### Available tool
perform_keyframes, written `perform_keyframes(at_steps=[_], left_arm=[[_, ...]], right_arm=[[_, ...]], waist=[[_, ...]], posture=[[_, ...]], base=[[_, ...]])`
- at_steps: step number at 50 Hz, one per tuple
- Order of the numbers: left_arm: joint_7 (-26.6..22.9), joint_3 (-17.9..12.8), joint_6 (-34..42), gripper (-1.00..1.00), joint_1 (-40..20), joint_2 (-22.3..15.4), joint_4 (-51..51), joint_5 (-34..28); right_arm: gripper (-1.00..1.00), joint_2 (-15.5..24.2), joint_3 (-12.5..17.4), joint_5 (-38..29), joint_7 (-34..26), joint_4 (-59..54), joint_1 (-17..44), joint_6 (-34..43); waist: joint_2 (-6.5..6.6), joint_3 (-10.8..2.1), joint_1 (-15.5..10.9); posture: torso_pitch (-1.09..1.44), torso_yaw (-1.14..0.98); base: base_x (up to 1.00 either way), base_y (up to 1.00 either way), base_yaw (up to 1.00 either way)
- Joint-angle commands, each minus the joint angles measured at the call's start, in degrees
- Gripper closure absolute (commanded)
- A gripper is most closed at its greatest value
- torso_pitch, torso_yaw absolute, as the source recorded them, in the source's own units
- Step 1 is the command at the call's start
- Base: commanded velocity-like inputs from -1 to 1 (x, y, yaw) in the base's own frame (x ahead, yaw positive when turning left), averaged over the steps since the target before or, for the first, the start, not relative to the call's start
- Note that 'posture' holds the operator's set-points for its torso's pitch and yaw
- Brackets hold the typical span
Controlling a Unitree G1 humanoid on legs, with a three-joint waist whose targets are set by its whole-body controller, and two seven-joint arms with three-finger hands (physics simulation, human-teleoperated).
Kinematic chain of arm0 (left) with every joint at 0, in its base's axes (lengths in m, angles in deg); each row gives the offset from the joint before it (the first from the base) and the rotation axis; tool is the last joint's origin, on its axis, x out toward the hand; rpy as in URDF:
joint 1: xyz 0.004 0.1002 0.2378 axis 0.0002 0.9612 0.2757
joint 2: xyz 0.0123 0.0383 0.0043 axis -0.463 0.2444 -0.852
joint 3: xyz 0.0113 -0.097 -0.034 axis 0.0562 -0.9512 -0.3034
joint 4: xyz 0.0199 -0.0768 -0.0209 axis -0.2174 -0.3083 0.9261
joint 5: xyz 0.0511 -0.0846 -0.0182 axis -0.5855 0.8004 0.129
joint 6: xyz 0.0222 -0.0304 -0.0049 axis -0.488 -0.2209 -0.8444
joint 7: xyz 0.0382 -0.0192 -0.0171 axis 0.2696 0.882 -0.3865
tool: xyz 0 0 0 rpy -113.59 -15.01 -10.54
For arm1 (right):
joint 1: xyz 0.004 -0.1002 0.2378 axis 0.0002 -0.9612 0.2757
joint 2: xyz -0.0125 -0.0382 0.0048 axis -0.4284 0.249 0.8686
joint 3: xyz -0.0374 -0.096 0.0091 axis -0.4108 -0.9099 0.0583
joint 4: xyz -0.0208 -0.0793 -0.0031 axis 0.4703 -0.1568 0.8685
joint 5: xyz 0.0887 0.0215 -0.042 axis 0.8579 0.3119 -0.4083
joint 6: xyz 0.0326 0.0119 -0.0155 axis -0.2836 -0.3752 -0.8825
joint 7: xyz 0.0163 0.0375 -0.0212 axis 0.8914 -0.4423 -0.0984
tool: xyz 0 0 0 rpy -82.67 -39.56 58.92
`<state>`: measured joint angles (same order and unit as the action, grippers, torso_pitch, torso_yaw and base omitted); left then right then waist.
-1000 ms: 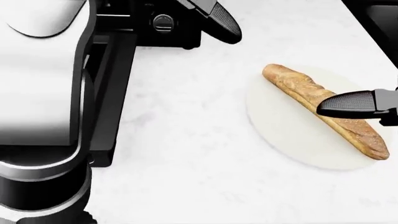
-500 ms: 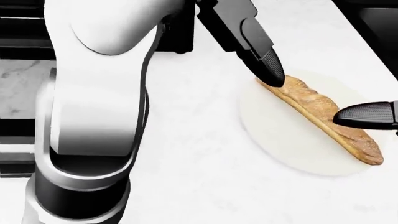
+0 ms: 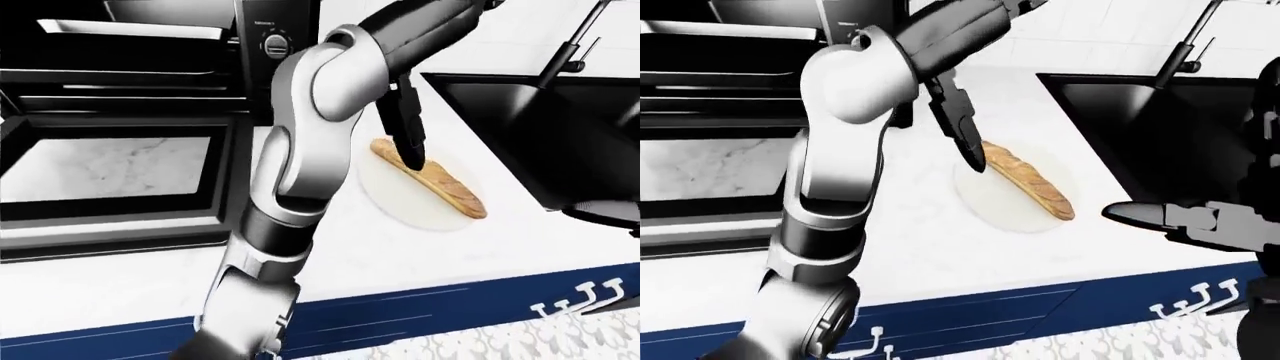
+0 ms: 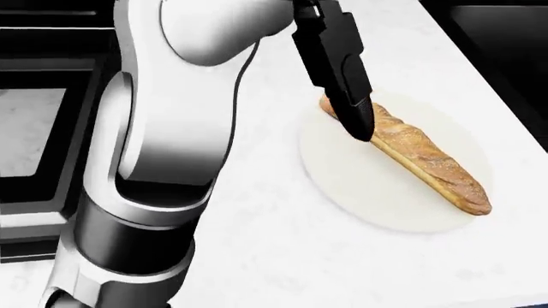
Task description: Place the baguette on the tray of the toaster oven.
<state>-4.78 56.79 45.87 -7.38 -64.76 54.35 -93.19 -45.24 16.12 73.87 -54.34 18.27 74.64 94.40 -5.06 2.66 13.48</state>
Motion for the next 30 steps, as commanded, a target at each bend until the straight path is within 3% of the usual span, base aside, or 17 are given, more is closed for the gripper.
perform_keyframes(at_steps=[1,7,16,24,30], left_arm=[[-2.05,-0.2,-1.93,-1.0,-2.92,-0.34,0.09,0.03],[-4.74,-0.07,-6.61,-1.0,-3.32,0.22,-5.46,-1.12],[-8.9,-0.7,-13.62,-1.0,-3.6,-1.16,-13.12,-1.7],[-8.76,-1.53,-17.5,-1.0,-6.06,-2.32,-19.82,-2.01],[-9.8,-1.36,-18.46,-1.0,-5.67,-2.37,-20.29,-2.42]], right_arm=[[-1.0,0.76,1.32,-0.76,0.07,0.43,0.49,-1.63],[-1.0,-0.11,2.61,-0.53,-1.13,0.43,-1.71,-3.36],[-1.0,-2.14,-0.22,-3.83,-2.37,0.43,-1.87,-4.32],[-1.0,-3.51,-3.16,-7.43,-3.11,0.43,0.19,-3.31],[-1.0,-3.69,-1.34,-6.52,-4.22,0.43,-0.78,-3.71]], waist=[[-0.44,-1.37,0.38],[-0.94,-1.8,2.59],[-1.15,-2.48,6.1],[-1.26,-3.15,8.72],[-1.36,-3.4,10.45]], posture=[[0.0,-0.32],[0.0,-0.35],[0.0,-0.39],[0.0,-0.43],[0.0,-0.46]], base=[[0.0,0.0,0.0],[0.0,0.0,0.0],[0.0,0.0,0.0],[0.0,0.0,0.0],[0.0,0.0,0.0]])
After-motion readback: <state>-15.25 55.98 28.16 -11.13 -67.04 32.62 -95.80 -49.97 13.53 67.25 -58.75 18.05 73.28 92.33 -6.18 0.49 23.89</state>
